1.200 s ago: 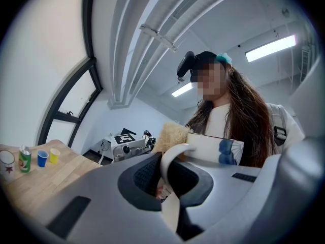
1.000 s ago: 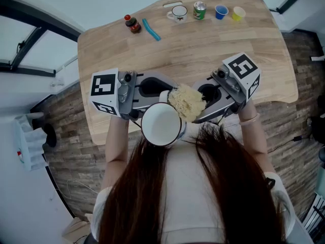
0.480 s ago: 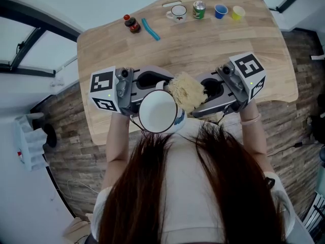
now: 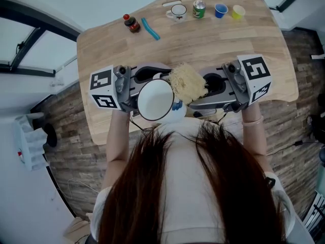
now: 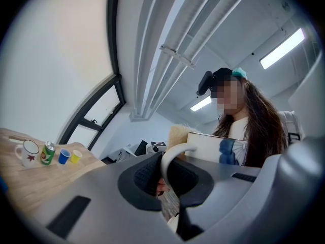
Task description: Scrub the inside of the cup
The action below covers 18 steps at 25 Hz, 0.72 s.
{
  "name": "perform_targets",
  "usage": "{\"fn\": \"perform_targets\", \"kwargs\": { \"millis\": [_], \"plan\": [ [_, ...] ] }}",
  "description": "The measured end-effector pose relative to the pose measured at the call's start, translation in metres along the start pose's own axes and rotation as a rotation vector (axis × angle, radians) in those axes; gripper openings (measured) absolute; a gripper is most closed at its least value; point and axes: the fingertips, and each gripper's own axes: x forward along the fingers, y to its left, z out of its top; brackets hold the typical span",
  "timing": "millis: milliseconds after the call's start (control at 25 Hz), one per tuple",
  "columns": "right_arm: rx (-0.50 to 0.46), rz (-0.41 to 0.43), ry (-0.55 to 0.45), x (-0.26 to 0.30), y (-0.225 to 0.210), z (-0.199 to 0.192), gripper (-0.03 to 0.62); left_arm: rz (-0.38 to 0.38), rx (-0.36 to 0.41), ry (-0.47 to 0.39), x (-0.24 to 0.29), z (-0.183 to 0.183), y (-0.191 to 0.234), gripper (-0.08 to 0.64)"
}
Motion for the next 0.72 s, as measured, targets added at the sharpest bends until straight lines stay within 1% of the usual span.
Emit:
{"fn": "perform_targets", "kwargs": {
  "millis": [360, 720],
  "plan": [
    [-0.045, -0.107, -0.015, -0.008, -0.014, 0.004, 0.08, 0.055, -0.051, -0.042, -0.004, 0.003, 0.02, 0.025],
    [-0.091, -0.193, 0.004, -0.01, -0.019, 0.003, 0.078, 0.109, -0.098, -0.052, -0.009, 0.001, 0.031, 0.025]
  ]
}}
